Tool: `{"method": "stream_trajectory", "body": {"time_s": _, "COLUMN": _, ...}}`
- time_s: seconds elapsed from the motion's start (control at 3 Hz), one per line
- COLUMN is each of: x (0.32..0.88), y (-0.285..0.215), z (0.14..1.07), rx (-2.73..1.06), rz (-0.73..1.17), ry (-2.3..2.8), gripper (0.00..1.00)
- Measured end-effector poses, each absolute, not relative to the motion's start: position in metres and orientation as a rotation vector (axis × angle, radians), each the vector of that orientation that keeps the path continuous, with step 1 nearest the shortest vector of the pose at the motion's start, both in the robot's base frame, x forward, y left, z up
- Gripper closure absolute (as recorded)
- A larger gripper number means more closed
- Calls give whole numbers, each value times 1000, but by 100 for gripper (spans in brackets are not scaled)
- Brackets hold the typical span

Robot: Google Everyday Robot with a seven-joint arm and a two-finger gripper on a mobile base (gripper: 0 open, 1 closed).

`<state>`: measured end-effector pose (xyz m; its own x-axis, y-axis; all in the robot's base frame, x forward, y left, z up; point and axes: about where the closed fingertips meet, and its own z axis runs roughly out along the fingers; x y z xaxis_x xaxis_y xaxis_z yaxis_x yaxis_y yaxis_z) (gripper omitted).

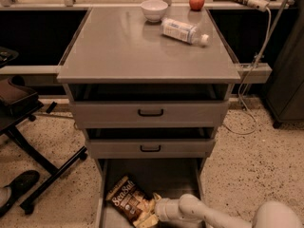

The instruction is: Pick brown chip bag from bottom drawer and place on counter

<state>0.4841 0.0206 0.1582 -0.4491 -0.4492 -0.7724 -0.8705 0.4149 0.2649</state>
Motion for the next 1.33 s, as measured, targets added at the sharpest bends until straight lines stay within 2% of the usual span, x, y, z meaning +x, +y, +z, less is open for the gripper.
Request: {"method": "stream_trajectory", "body": {"time_s": 1.33, "x": 537, "y": 62, "z": 190, "rx": -1193, "rz": 781, "ry": 1953, "gripper": 0}}
